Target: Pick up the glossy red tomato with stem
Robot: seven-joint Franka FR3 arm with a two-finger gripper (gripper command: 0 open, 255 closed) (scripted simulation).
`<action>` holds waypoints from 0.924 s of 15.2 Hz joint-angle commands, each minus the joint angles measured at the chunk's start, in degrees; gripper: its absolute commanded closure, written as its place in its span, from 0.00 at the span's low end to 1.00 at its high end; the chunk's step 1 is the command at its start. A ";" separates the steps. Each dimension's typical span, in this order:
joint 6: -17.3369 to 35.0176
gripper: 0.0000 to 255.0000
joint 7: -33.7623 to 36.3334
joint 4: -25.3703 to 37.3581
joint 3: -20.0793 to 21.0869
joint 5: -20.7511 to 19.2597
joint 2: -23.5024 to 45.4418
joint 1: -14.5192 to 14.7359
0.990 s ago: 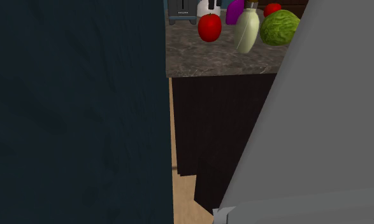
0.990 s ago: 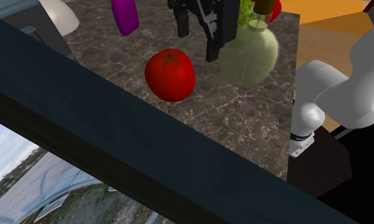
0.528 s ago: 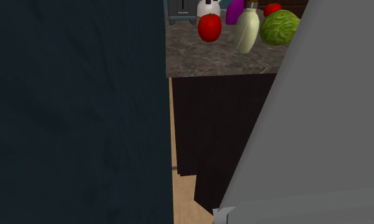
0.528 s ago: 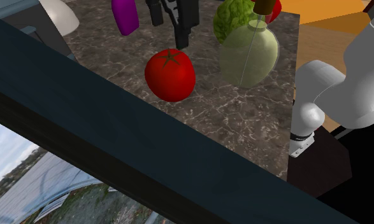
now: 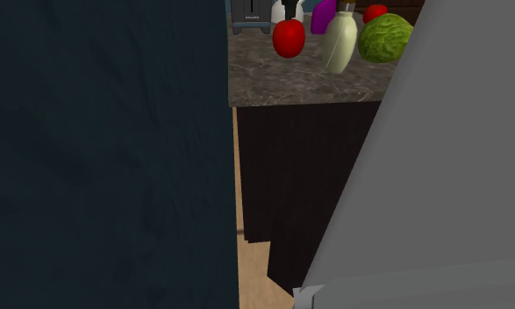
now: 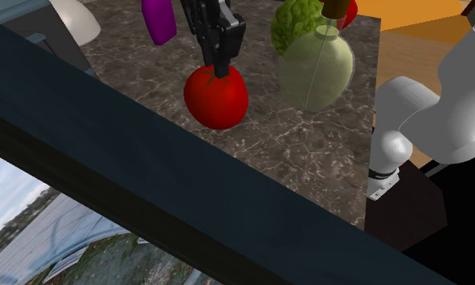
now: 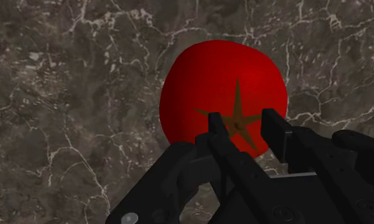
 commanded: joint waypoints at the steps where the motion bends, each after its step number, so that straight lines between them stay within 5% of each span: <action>1: 0.12 1.00 0.01 -0.15 0.00 -0.01 -0.04 0.00; 8: 0.04 1.00 -0.04 -0.03 -0.02 0.00 -0.01 -0.02; 14: -5.34 1.00 -0.57 7.89 -0.20 0.35 2.56 -0.12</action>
